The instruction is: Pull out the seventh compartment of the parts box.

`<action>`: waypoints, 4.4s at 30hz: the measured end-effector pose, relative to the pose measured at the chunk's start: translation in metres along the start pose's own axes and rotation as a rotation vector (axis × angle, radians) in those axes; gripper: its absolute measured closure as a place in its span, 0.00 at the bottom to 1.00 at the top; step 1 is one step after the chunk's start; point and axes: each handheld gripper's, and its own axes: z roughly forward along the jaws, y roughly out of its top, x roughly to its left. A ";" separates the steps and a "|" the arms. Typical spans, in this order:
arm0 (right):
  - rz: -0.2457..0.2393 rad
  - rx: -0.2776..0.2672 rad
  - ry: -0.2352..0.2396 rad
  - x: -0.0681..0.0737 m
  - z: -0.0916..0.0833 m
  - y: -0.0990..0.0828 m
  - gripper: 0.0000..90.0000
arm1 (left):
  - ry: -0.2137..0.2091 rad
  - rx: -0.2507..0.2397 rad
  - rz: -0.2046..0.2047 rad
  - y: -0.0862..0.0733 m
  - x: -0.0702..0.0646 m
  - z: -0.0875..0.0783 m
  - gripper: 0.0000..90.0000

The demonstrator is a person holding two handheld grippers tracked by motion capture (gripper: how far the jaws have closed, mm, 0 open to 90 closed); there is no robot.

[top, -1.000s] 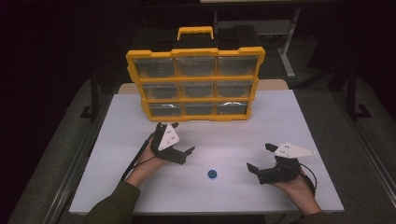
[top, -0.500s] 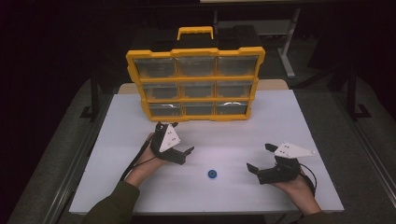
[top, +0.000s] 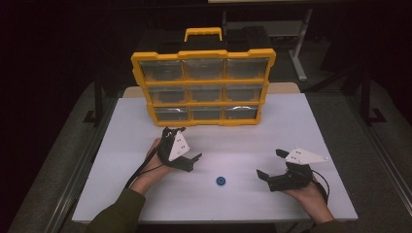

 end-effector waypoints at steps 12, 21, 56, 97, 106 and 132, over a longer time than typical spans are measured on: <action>0.002 -0.001 -0.001 0.000 0.000 0.000 0.00 | 0.021 0.018 0.053 0.000 -0.002 0.001 0.00; -0.001 -0.001 -0.002 0.000 0.000 0.000 0.00 | 0.042 0.034 0.108 0.001 -0.001 0.000 0.00; 0.000 0.005 -0.003 0.000 -0.001 0.000 0.00 | 0.137 0.122 0.382 0.000 -0.008 0.003 0.00; 0.000 0.005 -0.006 0.000 -0.001 -0.001 0.00 | 0.257 0.173 0.688 -0.002 -0.022 0.013 0.00; 0.000 0.005 -0.006 0.000 -0.001 -0.001 0.00 | 0.279 0.181 0.728 -0.002 -0.025 0.014 0.00; 0.003 0.005 -0.007 0.000 -0.002 -0.001 0.00 | 0.346 0.270 0.751 -0.008 -0.019 0.018 0.00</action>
